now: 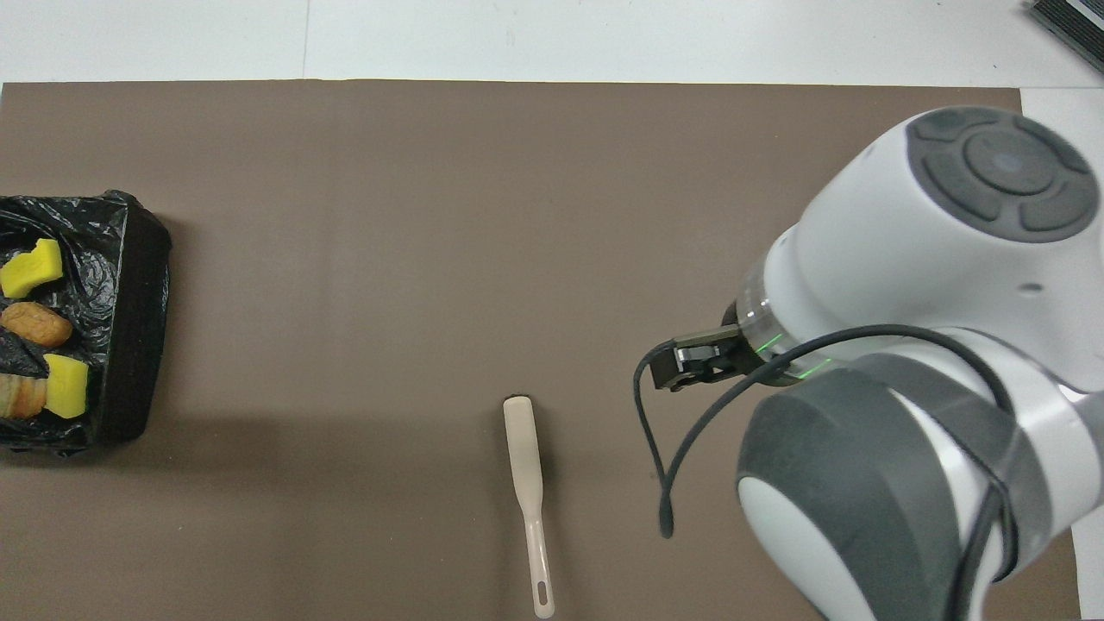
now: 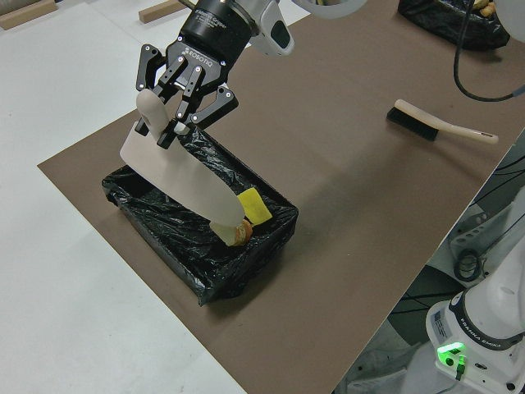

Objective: Sweep and dump trash in bin

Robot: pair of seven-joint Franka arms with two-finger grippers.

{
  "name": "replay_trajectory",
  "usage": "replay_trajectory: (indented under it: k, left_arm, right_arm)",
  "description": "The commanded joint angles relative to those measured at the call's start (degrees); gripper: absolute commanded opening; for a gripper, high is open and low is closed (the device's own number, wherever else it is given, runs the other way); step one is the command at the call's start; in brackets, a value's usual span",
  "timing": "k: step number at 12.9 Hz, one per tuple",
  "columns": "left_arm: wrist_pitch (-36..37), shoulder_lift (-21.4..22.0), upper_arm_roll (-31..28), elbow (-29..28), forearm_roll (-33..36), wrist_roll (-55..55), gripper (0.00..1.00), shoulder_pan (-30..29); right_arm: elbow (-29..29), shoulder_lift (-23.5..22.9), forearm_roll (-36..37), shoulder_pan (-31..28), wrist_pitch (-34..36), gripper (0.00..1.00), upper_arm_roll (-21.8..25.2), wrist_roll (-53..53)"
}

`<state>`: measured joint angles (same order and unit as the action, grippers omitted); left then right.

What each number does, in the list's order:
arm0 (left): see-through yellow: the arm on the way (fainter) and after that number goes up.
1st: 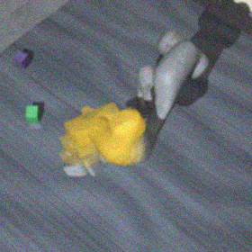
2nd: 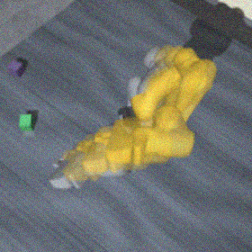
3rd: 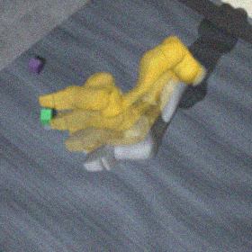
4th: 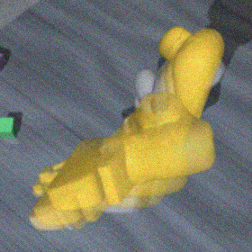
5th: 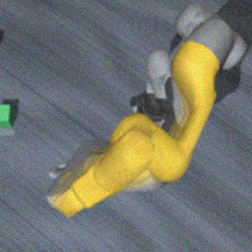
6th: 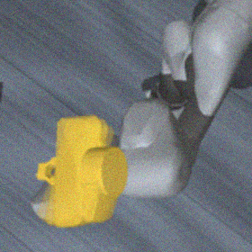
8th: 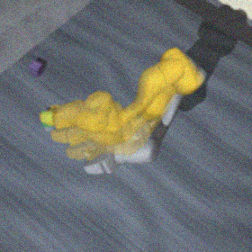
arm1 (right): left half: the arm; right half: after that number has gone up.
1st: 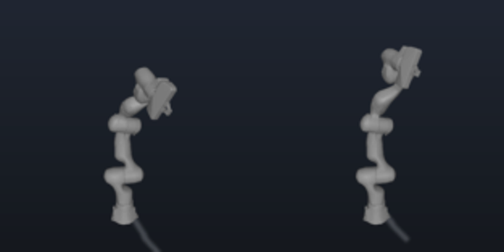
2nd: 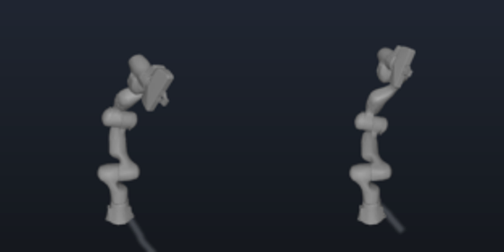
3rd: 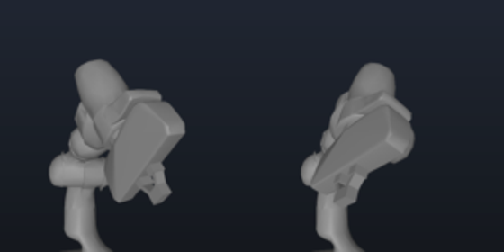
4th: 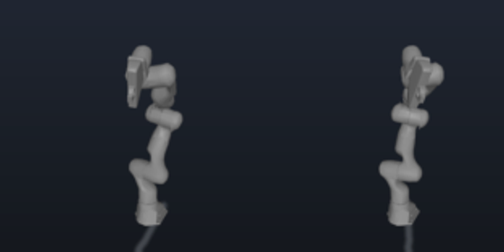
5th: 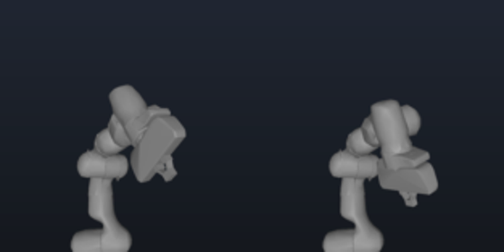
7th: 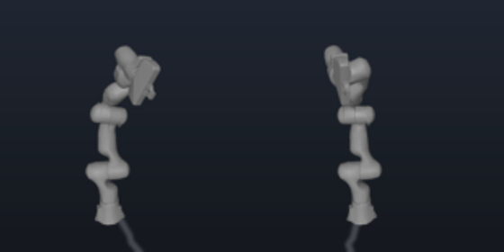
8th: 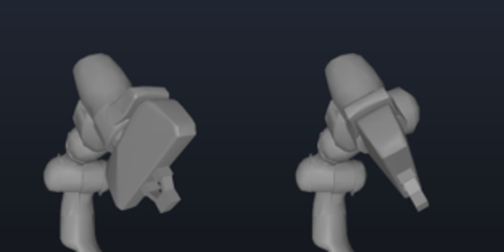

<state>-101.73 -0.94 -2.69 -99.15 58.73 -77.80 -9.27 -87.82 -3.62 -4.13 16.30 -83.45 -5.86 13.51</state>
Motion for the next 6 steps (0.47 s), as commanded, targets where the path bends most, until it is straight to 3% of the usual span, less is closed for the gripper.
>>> replay_trajectory:
  k: [1,2,6]
  left_arm:
    - [4.9,-1.2,-0.5,5.4,0.2,-1.8,0.00,2.7]
    - [5.7,-1.1,-0.3,6.3,-1.6,-1.8,0.00,3.8]
    - [6.7,-0.6,-0.4,7.7,-25.6,4.2,0.00,4.2]
  right_arm:
    - [0.3,1.1,3.9,-4.0,0.7,1.00,-0.6,-5.9]
    - [0.8,1.1,4.7,-5.6,0.5,1.00,-0.6,-7.0]
    - [1.6,1.0,8.3,-11.5,0.0,1.00,-0.6,-12.9]
